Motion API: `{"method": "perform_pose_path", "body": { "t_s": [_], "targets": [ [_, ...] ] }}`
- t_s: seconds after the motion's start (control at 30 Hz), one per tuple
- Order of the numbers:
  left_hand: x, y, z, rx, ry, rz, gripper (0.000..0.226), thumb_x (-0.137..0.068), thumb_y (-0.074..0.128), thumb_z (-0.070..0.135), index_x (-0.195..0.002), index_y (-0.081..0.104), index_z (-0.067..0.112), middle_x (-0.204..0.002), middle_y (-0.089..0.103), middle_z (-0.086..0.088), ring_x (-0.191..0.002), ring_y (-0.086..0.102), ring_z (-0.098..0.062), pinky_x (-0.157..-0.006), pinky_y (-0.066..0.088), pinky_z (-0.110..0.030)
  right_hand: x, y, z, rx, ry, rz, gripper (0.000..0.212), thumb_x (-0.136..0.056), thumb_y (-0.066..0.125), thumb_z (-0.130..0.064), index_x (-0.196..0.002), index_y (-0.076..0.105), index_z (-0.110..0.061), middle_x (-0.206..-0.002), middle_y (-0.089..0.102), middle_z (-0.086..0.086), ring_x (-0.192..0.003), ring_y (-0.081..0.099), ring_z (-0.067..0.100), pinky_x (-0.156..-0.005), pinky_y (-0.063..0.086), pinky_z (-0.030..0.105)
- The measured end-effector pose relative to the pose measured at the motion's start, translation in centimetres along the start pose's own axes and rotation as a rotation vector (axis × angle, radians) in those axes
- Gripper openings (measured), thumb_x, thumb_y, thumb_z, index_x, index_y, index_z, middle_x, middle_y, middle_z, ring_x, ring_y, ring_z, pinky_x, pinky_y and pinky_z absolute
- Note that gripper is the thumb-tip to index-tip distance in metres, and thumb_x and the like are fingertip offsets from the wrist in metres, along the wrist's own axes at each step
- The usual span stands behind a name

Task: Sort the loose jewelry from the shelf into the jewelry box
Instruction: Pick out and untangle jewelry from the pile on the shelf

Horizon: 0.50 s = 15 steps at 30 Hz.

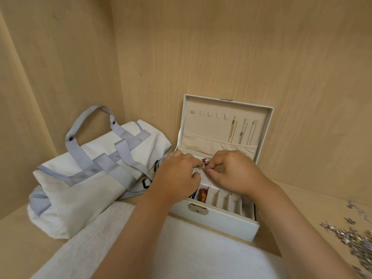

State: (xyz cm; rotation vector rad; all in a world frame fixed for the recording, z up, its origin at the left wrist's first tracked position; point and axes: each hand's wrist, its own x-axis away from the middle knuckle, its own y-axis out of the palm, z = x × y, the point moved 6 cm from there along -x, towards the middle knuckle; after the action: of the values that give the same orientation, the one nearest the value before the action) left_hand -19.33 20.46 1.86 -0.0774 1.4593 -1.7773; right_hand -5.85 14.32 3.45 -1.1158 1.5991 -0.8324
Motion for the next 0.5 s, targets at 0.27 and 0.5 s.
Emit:
{"method": "perform_pose_path", "body": {
  "t_s": [0.27, 0.5],
  "targets": [
    [-0.1, 0.4, 0.0, 0.004, 0.006, -0.052, 0.037, -0.095, 0.052, 0.029, -0.130, 0.062, 0.034, -0.125, 0.061, 0.012, -0.121, 0.042, -0.012, -0.103, 0.039, -0.036, -0.1, 0.3, 0.1, -0.065, 0.021, -0.053, 0.014, -0.088, 0.066, -0.025, -0.097, 0.076, -0.032, -0.105, 0.066, -0.016, -0.097, 0.060, 0.006, -0.085, 0.052, 0.036],
    [0.0, -0.3, 0.9, 0.054, 0.006, -0.007, 0.037, -0.091, 0.056, 0.030, -0.128, 0.061, 0.036, -0.124, 0.060, 0.016, -0.117, 0.042, -0.008, -0.101, 0.040, -0.037, 0.5, -1.2, 0.7, -0.180, 0.057, -0.018, 0.013, -0.089, 0.067, -0.027, -0.097, 0.073, -0.034, -0.099, 0.068, -0.018, -0.095, 0.061, 0.003, -0.089, 0.052, 0.031]
  ]
}}
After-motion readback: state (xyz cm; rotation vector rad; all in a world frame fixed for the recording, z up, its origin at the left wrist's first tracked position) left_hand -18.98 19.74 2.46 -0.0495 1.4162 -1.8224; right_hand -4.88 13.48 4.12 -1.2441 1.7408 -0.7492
